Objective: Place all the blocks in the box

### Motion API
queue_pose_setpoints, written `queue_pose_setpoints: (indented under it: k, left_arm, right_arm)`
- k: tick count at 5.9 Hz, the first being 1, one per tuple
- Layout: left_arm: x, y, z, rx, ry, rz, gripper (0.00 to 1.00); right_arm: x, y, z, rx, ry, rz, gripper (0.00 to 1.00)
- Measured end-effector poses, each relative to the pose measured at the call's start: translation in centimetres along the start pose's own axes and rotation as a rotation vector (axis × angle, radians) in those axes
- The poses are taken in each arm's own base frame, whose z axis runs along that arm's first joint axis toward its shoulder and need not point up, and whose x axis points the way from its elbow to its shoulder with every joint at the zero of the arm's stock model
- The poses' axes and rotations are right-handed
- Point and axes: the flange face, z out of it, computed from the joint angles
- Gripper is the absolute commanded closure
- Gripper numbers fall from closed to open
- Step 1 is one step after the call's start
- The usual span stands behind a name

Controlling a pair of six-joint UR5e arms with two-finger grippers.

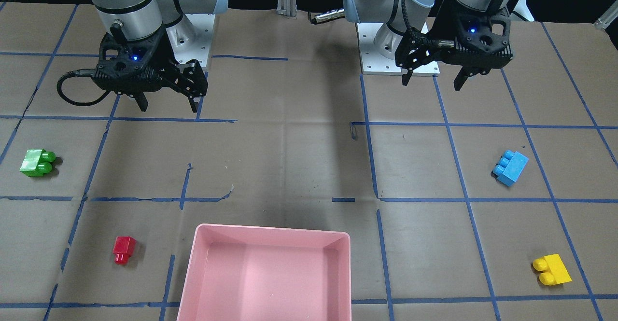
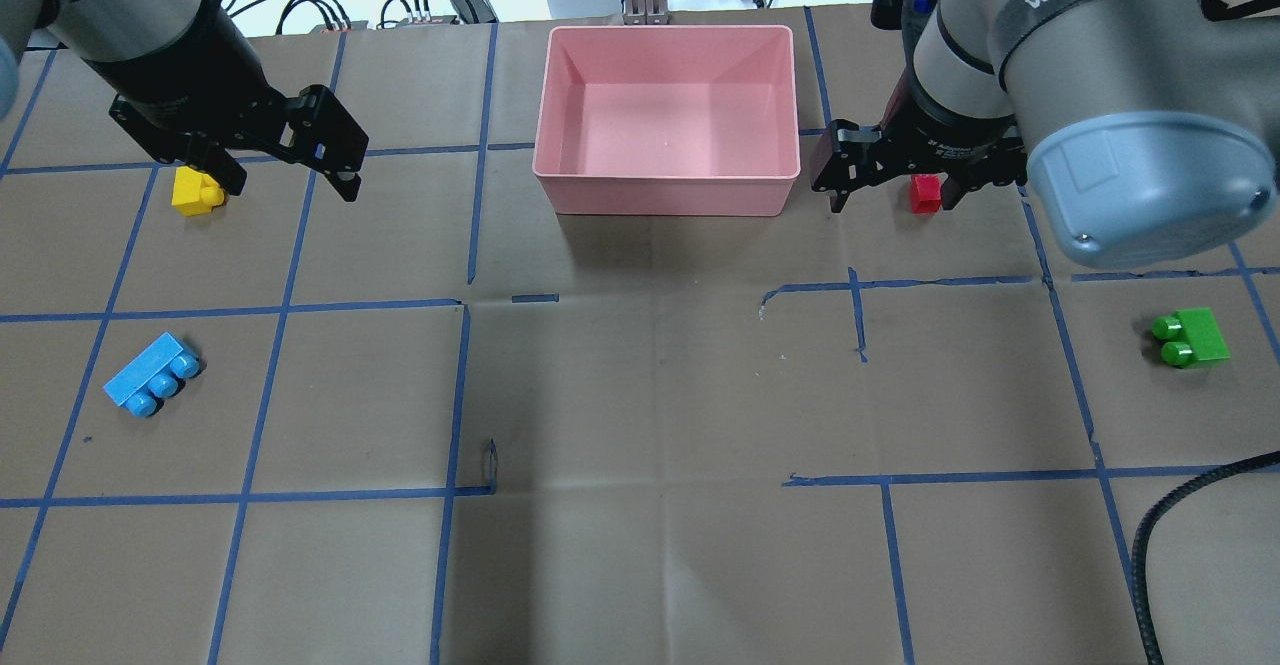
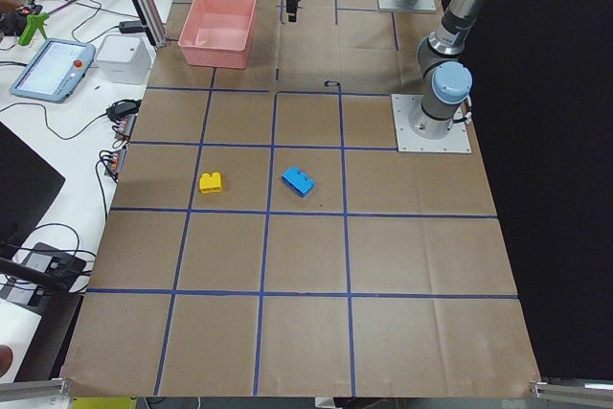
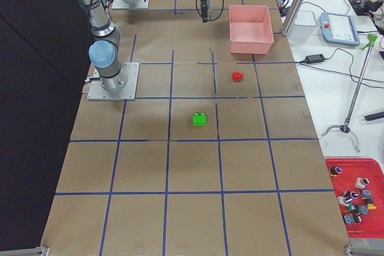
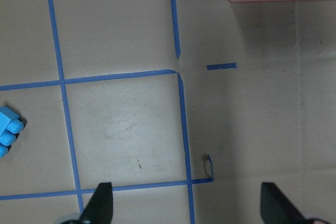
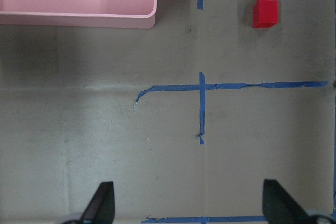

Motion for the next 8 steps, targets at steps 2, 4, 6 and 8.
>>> queue_pose_setpoints:
  k: [2, 4, 6, 8]
  left_arm:
    - [-10.2, 0.4, 0.2, -0.004, -0.011, -0.005, 0.01]
    - [-22.5, 3.0, 1.2, -0.015, -0.009, 0.041, 0.01]
    - [-29.5, 6.2, 3.3, -0.014, -0.013, 0.191, 0.01]
    - [-30.7, 7.1, 5.3, -0.010, -0.031, 0.493, 0.01]
  right_arm:
    - [0.0, 0.1, 0.3, -0.007, 0.001, 0.000, 0.00]
    - [0.3, 0.2, 0.7, -0.012, 0.002, -0.007, 0.00]
    - [2.3, -1.0, 2.3, -0.038, 0.005, -0.088, 0.00]
    - [8.0, -2.5, 3.1, -0.056, 0.004, -0.100, 0.00]
